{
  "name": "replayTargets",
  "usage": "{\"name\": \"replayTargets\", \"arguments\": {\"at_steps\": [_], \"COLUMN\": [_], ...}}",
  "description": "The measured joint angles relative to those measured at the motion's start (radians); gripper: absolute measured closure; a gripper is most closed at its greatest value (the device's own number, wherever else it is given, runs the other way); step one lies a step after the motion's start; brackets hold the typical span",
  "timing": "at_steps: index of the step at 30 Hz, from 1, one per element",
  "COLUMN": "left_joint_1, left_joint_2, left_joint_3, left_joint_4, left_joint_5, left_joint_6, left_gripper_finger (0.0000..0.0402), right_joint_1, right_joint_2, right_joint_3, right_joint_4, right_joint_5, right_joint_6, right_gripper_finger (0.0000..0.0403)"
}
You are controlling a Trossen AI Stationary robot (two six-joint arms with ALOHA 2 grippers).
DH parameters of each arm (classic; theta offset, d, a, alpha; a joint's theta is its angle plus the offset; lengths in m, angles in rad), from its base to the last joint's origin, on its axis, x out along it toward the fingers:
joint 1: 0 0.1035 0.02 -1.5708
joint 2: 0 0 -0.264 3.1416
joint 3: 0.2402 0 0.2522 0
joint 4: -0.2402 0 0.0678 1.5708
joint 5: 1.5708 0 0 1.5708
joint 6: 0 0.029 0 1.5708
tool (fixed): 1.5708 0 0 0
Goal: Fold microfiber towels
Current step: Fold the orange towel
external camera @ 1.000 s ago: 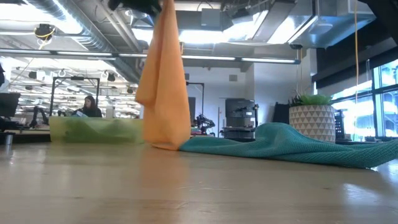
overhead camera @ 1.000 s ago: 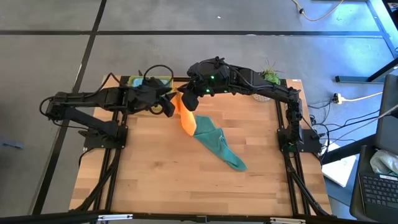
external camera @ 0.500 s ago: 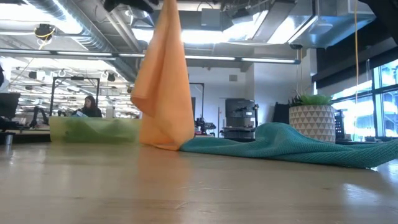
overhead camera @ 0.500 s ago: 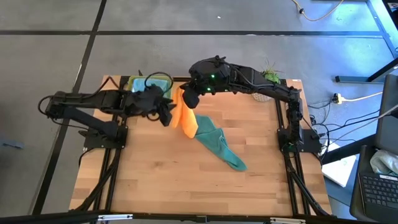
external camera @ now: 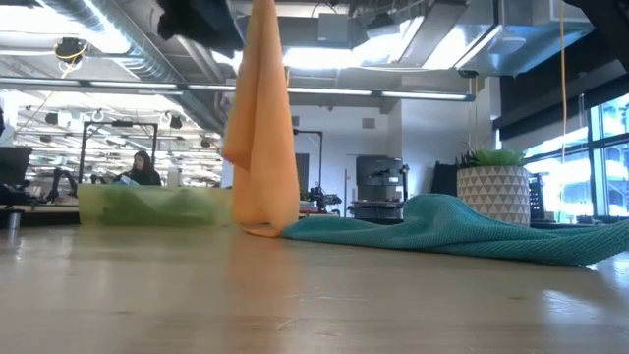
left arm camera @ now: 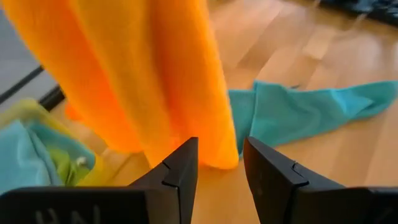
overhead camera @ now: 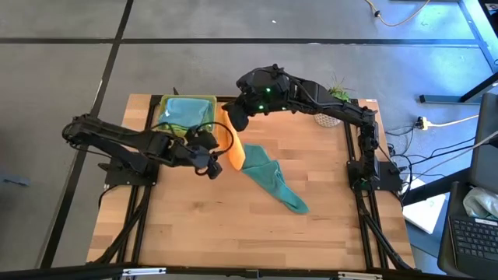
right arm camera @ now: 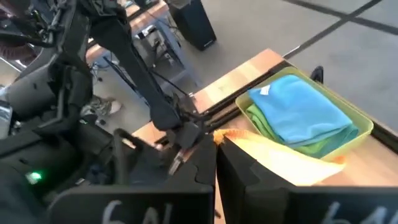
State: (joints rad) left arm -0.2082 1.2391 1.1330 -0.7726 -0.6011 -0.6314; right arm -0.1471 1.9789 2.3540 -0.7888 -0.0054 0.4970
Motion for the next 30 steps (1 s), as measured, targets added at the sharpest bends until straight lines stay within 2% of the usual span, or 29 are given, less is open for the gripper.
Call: {"name": "replayTargets", "arguments": {"at_steps": [6, 12, 15, 18, 22, 25, 28, 30], "left_joint_1": [-0.030, -0.084, -0.095, -0.095, -0.095, -0.096, -0.095, -0.095], "left_joint_2": [-0.037, -0.164, -0.226, -0.274, -0.326, -0.348, -0.362, -0.366], "left_joint_3": [-0.007, -0.006, -0.006, -0.006, -0.006, -0.006, -0.006, -0.006], "left_joint_4": [0.002, -0.002, -0.006, -0.016, -0.045, -0.058, -0.058, -0.054], "left_joint_5": [-0.049, -0.096, -0.100, -0.110, -0.121, -0.117, -0.113, -0.104], "left_joint_6": [-0.073, -0.025, 0.018, 0.039, 0.039, 0.039, 0.038, 0.034], "left_gripper_finger": [0.0280, 0.0280, 0.0280, 0.0280, 0.0280, 0.0280, 0.0280, 0.0280], "right_joint_1": [0.006, 0.019, 0.027, 0.037, 0.049, 0.048, 0.047, 0.046], "right_joint_2": [0.000, -0.001, -0.001, 0.000, 0.001, 0.001, -0.005, -0.008], "right_joint_3": [-0.004, -0.074, -0.164, -0.270, -0.332, -0.334, -0.334, -0.334], "right_joint_4": [-0.123, -0.164, -0.072, 0.060, 0.091, 0.053, -0.080, -0.220], "right_joint_5": [-0.039, -0.266, -0.403, -0.509, -0.517, -0.479, -0.418, -0.314], "right_joint_6": [-0.006, -0.014, 0.015, 0.094, 0.124, 0.098, 0.043, -0.022], "right_gripper_finger": [0.0397, 0.0397, 0.0389, 0.0361, 0.0291, 0.0230, 0.0181, 0.0165]}}
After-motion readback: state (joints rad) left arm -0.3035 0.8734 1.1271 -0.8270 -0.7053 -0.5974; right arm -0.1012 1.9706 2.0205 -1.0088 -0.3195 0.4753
